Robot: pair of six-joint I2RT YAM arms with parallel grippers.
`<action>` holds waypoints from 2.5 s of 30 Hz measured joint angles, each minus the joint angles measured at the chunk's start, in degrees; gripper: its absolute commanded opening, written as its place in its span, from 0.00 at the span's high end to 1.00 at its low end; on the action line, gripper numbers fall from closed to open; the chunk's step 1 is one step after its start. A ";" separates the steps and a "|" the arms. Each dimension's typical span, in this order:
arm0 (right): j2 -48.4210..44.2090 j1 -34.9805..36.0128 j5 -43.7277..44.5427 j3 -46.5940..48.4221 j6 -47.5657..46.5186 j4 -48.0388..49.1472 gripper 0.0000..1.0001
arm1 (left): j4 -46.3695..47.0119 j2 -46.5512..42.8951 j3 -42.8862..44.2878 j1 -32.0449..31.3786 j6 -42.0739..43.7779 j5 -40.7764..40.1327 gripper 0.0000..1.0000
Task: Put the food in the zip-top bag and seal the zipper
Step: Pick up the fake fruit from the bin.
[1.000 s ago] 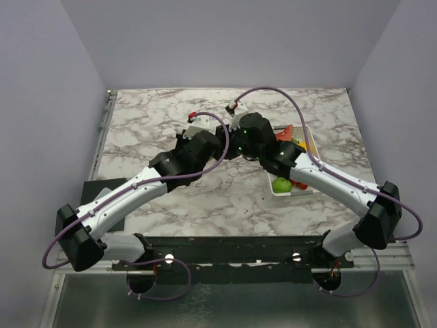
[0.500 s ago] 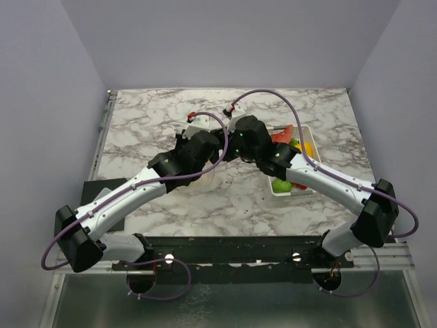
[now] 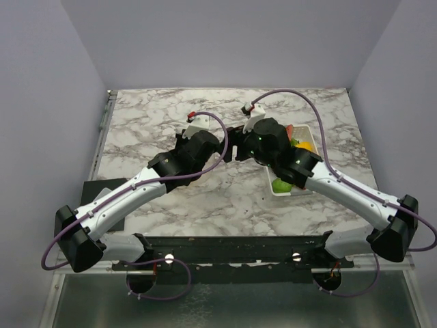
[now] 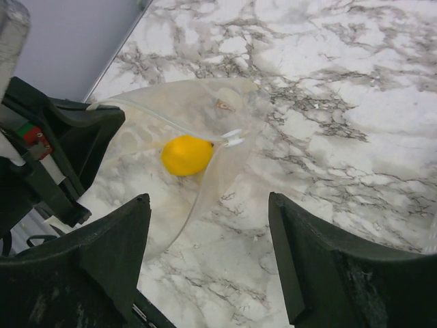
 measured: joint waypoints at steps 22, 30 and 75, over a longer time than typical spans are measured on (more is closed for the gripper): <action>-11.72 -0.07 21.09 -2.64 0.70 -23.04 0.30 | 0.31 0.00 -0.22 0.00 0.04 0.00 1.00; -12.72 -0.63 23.74 -4.92 4.13 -33.88 0.38 | 0.31 0.00 -0.24 0.00 0.04 0.00 1.00; -5.05 -20.72 6.82 -22.14 3.39 -24.92 0.30 | 0.33 -0.09 -0.33 0.00 0.11 0.87 1.00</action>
